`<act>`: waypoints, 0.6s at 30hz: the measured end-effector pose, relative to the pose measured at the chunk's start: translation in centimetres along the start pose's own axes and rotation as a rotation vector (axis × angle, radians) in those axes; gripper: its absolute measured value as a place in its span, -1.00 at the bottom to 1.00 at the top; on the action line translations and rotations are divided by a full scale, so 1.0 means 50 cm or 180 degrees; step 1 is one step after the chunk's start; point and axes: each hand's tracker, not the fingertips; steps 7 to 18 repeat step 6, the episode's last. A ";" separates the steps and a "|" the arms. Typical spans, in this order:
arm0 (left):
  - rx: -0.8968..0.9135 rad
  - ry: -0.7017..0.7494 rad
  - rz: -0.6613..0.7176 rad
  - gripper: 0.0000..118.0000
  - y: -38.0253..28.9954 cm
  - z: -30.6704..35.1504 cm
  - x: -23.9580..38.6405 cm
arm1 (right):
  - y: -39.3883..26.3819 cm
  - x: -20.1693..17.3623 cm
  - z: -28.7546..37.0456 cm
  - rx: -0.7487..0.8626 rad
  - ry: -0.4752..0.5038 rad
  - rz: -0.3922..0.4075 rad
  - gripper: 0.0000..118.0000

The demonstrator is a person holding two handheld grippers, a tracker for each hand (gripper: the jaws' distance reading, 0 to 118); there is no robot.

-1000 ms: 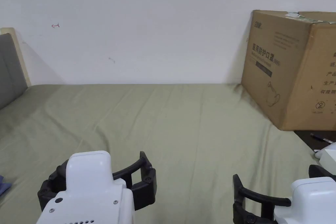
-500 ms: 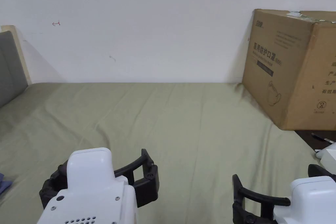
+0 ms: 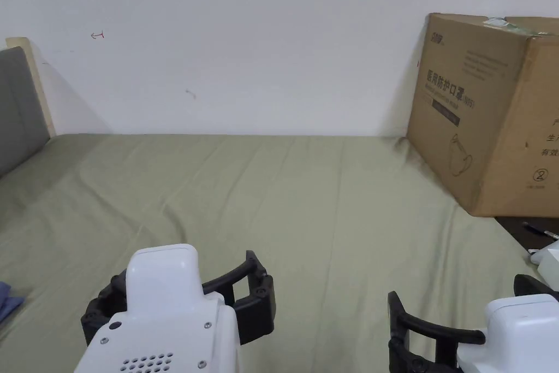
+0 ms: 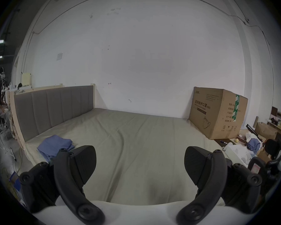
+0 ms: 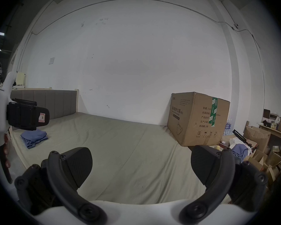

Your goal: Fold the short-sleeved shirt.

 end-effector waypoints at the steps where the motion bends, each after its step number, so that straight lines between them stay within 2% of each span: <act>1: 0.0002 -0.0023 0.0038 0.85 0.000 0.003 0.000 | 0.000 0.000 0.000 -0.0002 0.0001 0.0004 1.00; 6: 0.0052 0.0045 -0.0119 0.85 -0.003 0.004 0.017 | 0.001 -0.002 0.000 0.0004 -0.0003 0.0015 1.00; 18: 0.0052 0.0045 -0.0119 0.85 -0.003 0.004 0.017 | 0.001 -0.002 0.000 0.0004 -0.0003 0.0015 1.00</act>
